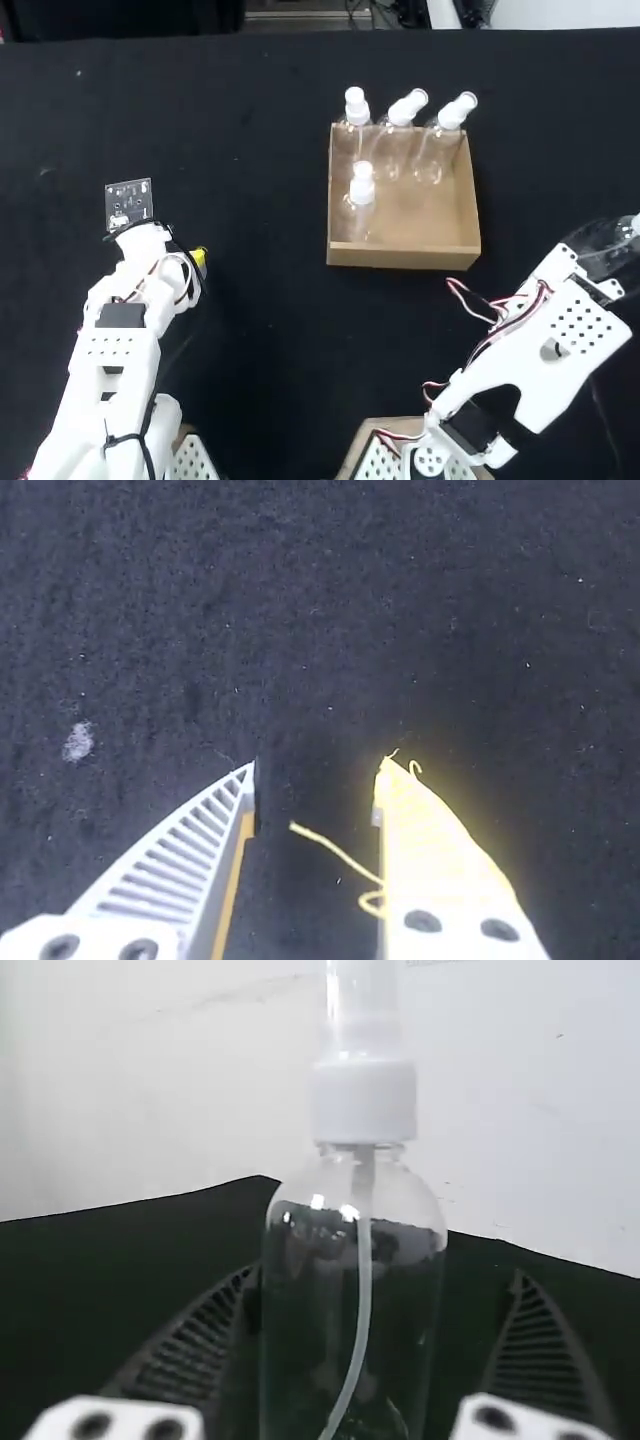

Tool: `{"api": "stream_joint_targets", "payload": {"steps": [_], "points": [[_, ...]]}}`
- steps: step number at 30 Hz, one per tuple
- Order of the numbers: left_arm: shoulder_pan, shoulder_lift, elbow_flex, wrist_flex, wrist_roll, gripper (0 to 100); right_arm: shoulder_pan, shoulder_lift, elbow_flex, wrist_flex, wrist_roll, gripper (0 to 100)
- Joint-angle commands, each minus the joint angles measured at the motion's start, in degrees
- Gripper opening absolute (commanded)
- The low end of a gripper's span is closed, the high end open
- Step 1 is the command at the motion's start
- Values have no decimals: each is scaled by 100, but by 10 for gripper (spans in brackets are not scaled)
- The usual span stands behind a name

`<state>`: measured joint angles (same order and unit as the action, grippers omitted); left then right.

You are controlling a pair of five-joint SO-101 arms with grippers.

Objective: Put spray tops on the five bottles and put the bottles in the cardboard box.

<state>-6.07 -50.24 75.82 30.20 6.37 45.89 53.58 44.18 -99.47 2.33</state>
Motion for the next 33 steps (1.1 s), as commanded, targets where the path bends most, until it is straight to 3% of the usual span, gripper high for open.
{"api": "stream_joint_targets", "payload": {"steps": [1,7,15,24,29,33], "points": [[31,-62,-127,-114,44,191,44,-57,-31,-114,-44,330],[31,-62,-127,-114,44,191,9,-769,426,-105,-53,351],[31,-62,-127,-114,44,191,-457,-3160,2475,-97,-9,350],[31,-62,-119,-114,44,191,-396,-5279,3741,273,18,349],[31,-62,-119,-114,44,191,-545,-6484,4426,1204,1222,328],[48,-62,-127,-114,44,191,-571,-7609,4629,2585,2127,165]]}}
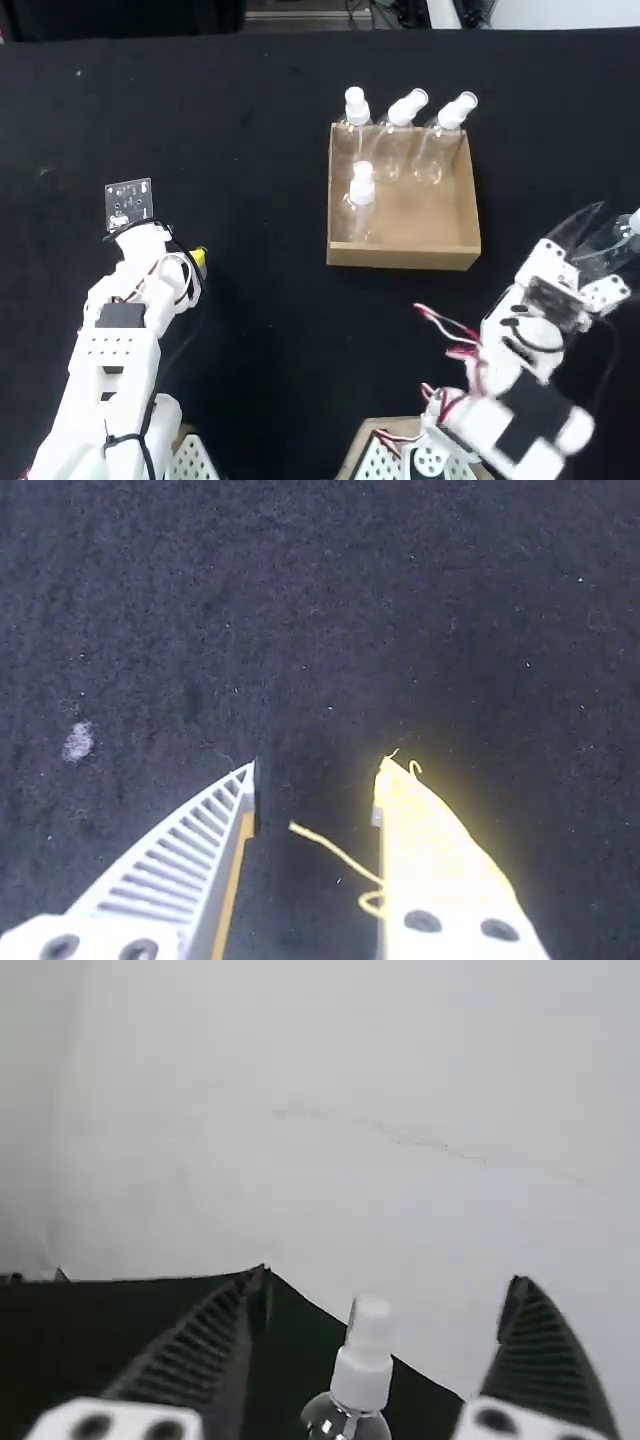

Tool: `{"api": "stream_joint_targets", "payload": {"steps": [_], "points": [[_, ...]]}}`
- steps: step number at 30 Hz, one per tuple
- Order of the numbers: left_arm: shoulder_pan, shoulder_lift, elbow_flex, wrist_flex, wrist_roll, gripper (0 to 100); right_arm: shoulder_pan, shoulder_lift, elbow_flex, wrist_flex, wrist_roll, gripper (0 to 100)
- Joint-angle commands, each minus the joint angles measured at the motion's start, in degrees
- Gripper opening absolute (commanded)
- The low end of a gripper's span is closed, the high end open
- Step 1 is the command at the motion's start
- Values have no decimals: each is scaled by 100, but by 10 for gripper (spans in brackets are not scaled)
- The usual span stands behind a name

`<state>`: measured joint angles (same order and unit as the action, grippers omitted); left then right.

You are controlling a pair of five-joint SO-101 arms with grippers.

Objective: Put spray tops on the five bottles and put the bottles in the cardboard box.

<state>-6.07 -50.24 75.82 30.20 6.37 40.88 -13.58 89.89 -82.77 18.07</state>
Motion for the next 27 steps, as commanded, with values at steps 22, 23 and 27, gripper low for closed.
{"api": "stream_joint_targets", "payload": {"steps": [22,23,27], "points": [[48,-62,-101,-114,44,191,167,-5974,-1596,10910,-202,188],[48,-62,-92,-114,44,191,167,-6009,-1543,10840,-193,188],[48,-62,-84,-114,44,191,211,-5921,-1385,10558,-167,188]]}}
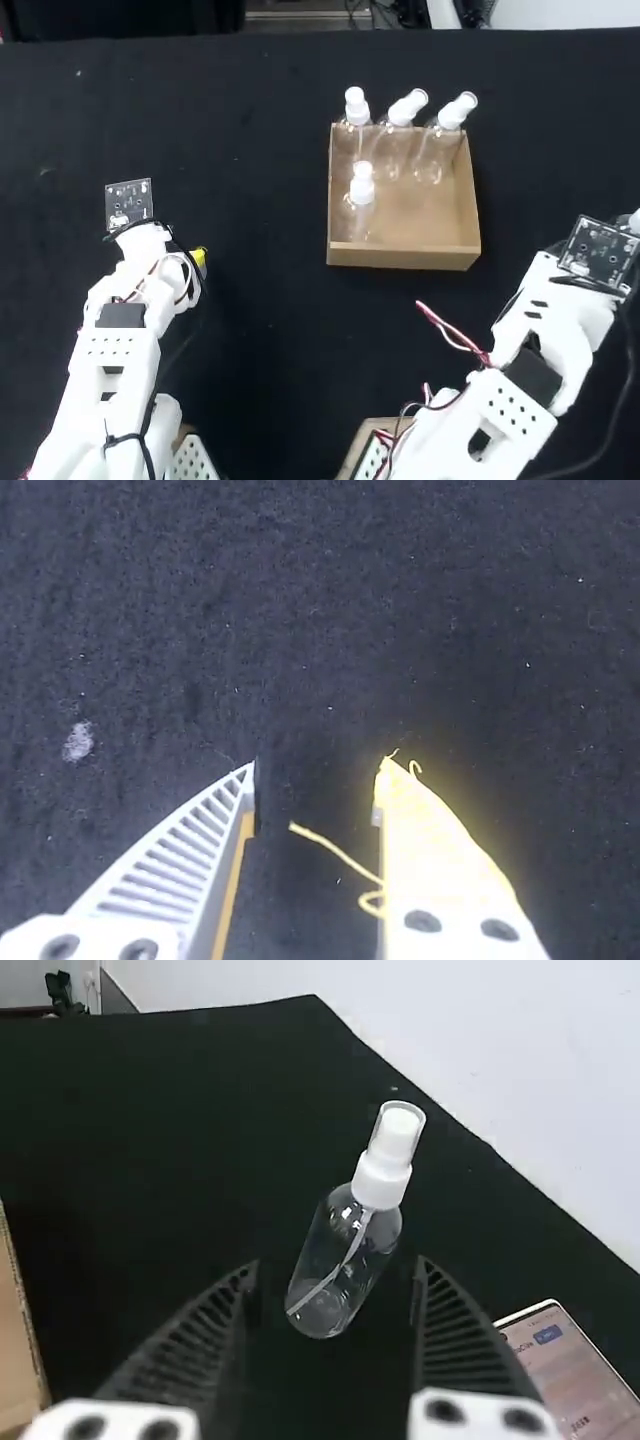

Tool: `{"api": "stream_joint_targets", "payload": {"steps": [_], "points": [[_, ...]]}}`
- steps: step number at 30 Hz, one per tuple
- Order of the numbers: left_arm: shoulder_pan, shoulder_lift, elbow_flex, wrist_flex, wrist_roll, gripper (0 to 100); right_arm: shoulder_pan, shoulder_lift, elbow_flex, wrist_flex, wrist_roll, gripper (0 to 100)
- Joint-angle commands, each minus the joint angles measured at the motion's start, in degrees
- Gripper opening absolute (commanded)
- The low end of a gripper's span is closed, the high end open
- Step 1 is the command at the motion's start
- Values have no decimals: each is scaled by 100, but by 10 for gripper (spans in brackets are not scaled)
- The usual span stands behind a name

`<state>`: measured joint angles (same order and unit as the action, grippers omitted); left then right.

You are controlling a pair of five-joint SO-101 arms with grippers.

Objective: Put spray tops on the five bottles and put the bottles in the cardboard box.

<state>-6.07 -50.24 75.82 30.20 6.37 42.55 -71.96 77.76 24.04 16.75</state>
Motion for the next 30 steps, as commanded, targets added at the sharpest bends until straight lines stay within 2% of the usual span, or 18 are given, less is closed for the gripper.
{"api": "stream_joint_targets", "payload": {"steps": [1,7,13,19,30], "points": [[57,-62,-84,-114,44,191,53,4,-207,-114,-35,189],[66,-62,-92,-114,44,191,53,1059,-1051,589,-35,297],[66,-62,-92,-114,44,191,53,2352,-2062,1178,-70,269],[66,-62,-84,-114,44,191,299,2862,-2132,308,-448,267],[66,-62,-101,-97,44,191,290,3996,-2158,-1081,-440,269]]}}
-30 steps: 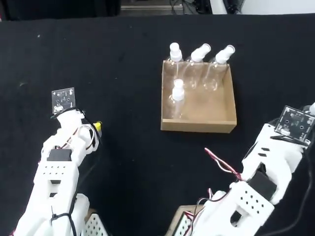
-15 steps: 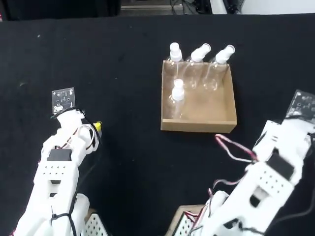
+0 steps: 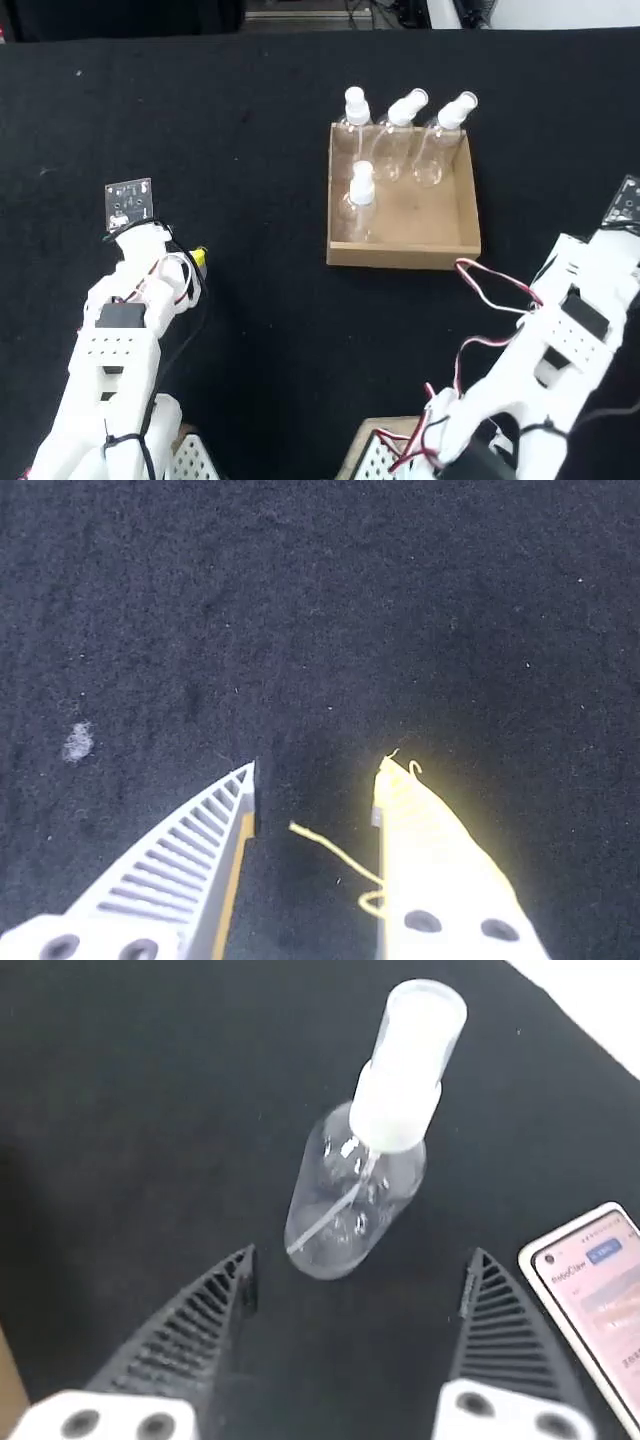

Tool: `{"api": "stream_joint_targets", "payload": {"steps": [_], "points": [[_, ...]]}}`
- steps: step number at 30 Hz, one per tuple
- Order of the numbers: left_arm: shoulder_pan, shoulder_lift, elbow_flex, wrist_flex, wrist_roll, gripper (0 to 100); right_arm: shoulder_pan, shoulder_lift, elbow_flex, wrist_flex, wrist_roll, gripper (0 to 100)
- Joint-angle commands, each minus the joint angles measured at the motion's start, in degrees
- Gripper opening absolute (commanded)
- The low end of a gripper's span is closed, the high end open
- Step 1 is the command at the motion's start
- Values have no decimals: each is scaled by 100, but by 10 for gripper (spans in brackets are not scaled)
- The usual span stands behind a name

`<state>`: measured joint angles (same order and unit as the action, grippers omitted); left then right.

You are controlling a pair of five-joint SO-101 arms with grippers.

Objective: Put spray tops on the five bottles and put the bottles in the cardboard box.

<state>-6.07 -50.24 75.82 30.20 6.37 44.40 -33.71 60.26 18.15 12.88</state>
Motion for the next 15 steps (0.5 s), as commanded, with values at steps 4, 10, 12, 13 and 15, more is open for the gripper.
{"api": "stream_joint_targets", "payload": {"steps": [4,10,12,13,15], "points": [[66,-62,-101,-88,44,191,114,602,-418,-1073,-35,269],[66,-62,-110,-88,44,191,123,1086,-426,-1732,-9,269],[57,-62,-110,-88,44,191,123,1174,-426,-1908,-9,269],[57,-62,-110,-88,44,191,123,1209,-426,-1987,-9,269],[57,-62,-110,-88,44,191,123,1279,-426,-2163,-9,269]]}}
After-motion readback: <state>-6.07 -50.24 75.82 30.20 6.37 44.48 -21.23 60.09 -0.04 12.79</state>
